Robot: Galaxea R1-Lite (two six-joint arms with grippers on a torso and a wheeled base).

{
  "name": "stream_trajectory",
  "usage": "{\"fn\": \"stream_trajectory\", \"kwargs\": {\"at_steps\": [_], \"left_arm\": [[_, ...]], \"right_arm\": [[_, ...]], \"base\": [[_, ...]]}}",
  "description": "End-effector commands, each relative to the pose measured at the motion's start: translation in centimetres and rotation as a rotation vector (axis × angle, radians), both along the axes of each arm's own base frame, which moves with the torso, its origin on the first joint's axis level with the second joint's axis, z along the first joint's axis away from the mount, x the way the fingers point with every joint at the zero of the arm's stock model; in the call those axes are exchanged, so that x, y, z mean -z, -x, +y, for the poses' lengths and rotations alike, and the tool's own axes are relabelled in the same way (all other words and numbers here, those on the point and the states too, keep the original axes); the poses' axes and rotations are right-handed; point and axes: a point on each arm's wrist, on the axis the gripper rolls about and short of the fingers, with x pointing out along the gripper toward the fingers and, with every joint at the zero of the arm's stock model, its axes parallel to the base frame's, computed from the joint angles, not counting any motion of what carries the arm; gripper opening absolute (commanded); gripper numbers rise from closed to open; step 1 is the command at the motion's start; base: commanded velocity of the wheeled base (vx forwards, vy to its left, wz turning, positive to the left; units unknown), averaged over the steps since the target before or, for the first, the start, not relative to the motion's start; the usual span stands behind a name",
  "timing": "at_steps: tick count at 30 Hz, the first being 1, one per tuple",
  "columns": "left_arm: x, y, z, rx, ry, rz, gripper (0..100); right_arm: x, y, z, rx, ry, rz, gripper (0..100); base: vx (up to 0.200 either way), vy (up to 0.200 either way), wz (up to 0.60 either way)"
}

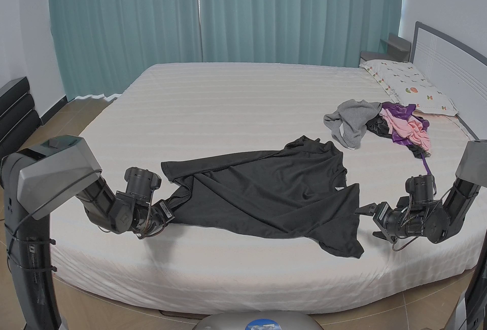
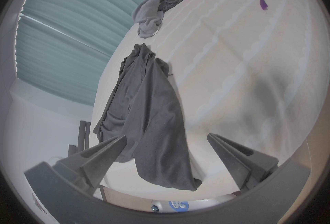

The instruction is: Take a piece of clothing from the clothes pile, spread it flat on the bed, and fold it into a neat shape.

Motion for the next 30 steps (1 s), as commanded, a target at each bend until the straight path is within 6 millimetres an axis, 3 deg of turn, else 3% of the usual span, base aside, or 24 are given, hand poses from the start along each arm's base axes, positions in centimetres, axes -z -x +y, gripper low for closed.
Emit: {"fn": "stream_trajectory", "kwargs": {"at_steps": [1,6,13,14,17,19,30], "left_arm": [[-3.7,2.1,2.2,-0.039,0.0,-0.031,0],[-4.9,3.6,3.7,-0.043,-0.005,-0.013,0],[-4.5,4.8,4.7,-0.038,-0.023,0.022,0],[-4.4,5.0,4.7,-0.033,-0.015,0.027,0],[-4.3,5.2,4.7,-0.024,-0.004,0.037,0],[-4.1,5.3,4.6,-0.015,0.012,0.048,0],[-4.8,4.2,5.6,-0.078,0.044,0.0,0]], "right_arm": [[0.9,-0.3,2.3,-0.077,0.019,0.012,100],[1.5,-2.0,3.7,-0.113,0.043,-0.003,100],[2.6,-4.9,3.6,-0.082,0.122,0.048,100],[2.8,-5.1,3.6,-0.082,0.123,0.057,0],[2.9,-5.4,3.7,-0.084,0.125,0.063,0],[2.7,-6.9,3.9,-0.075,0.12,0.034,0],[1.0,-10.5,4.1,-0.037,0.125,-0.087,0]], "base": [[0.0,0.0,0.0],[0.0,0.0,0.0],[0.0,0.0,0.0],[0.0,0.0,0.0],[0.0,0.0,0.0],[0.0,0.0,0.0],[0.0,0.0,0.0]]}}
